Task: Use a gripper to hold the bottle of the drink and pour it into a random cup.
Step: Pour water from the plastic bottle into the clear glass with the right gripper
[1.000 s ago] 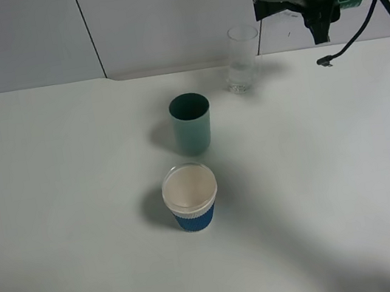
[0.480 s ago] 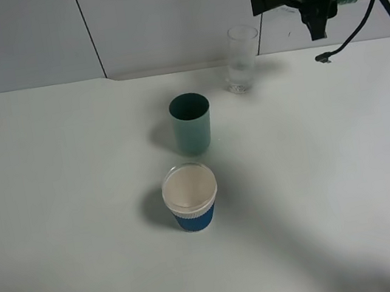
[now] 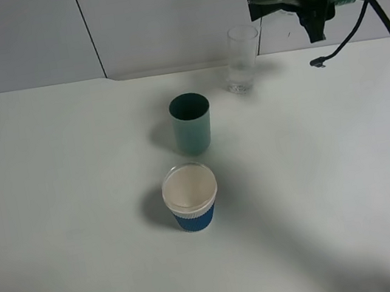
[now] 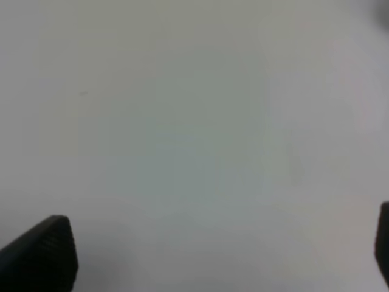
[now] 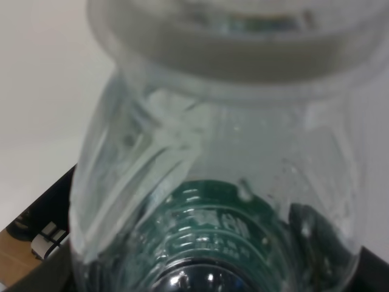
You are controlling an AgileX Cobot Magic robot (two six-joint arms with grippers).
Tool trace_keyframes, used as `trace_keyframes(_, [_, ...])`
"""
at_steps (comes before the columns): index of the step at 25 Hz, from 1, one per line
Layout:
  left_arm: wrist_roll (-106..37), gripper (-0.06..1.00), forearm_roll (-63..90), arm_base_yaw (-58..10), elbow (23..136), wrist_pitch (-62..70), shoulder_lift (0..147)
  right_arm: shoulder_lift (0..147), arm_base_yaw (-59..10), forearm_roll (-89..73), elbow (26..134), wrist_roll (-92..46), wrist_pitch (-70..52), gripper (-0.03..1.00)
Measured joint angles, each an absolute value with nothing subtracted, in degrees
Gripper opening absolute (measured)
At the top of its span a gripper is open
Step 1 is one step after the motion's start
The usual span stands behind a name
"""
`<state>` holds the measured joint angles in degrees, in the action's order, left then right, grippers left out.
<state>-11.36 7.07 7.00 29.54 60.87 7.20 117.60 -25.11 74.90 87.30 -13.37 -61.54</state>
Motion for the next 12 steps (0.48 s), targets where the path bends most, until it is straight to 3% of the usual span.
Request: trace_keyframes(12, [-11.36, 0.99, 7.07, 7.0, 29.54, 60.87, 7.2, 117.6, -25.11, 76.15, 87.34, -13.37, -61.8, 0.56])
